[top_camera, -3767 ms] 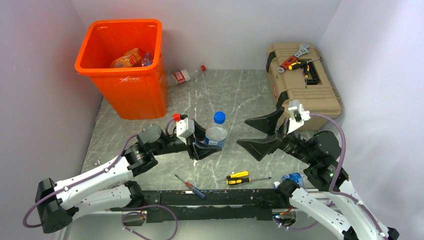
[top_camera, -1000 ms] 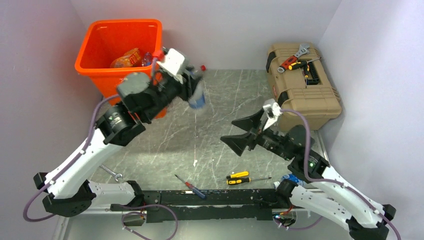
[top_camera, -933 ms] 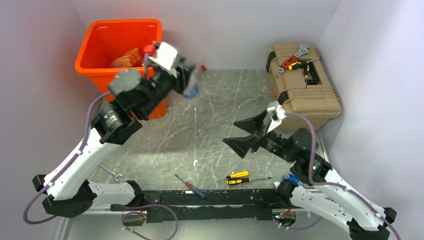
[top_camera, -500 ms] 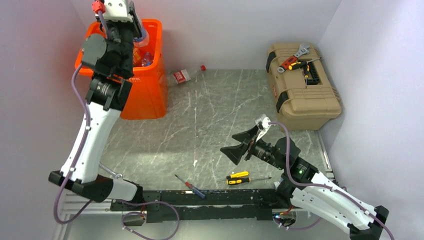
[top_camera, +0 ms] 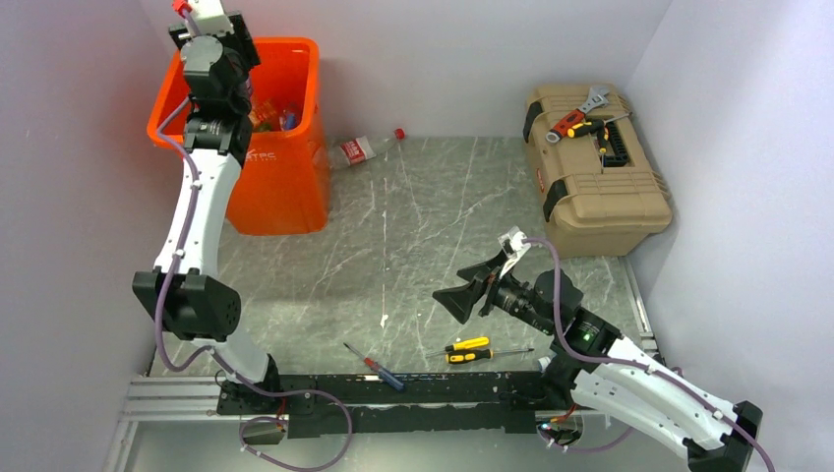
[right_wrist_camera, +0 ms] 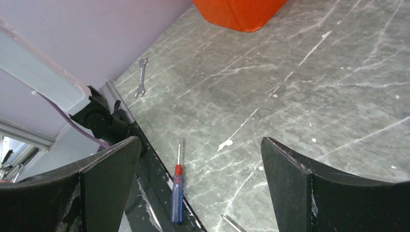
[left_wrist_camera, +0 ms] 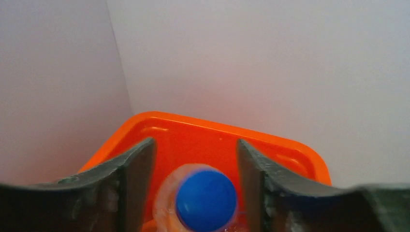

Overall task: Put the plastic bottles in the bin
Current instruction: Place the plastic bottle in the trash bin.

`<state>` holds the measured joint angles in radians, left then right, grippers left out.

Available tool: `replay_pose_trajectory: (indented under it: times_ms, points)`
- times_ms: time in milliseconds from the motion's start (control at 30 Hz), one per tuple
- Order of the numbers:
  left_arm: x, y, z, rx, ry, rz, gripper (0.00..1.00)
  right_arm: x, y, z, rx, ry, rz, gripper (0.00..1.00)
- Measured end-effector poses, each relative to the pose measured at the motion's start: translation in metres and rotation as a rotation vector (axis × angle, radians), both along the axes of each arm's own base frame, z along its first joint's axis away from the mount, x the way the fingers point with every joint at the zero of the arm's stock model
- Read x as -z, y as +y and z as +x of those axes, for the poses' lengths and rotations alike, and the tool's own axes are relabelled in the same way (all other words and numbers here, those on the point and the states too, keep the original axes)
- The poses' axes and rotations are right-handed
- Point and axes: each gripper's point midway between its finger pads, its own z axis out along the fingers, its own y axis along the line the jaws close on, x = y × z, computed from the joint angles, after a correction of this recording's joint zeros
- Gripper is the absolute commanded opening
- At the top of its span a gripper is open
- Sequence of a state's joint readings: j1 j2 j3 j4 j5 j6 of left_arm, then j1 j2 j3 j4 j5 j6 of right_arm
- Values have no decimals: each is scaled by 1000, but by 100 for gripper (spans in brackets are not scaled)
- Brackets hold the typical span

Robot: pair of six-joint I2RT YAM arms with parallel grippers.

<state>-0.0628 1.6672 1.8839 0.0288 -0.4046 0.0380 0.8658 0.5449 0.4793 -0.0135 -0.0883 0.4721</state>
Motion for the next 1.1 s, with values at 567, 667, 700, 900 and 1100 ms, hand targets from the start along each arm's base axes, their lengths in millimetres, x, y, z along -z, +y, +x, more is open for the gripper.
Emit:
replay_pose_trajectory:
  times_ms: [567,667,700,900,1100]
  points:
    - [-64,-243,-99,577,-75,64,99,20,-23,8,120,36,-74,100]
    - [-48,-285,-115,655,-23,122,99,18,-33,11,166,31,-70,100]
    - [-37,-299,-119,669,6,157,99,17,-37,11,184,31,-66,100]
    - [48,-343,-106,644,238,402,99,14,-49,17,263,46,-42,100]
    - [140,-335,-80,548,488,657,99,9,-61,16,316,53,7,99]
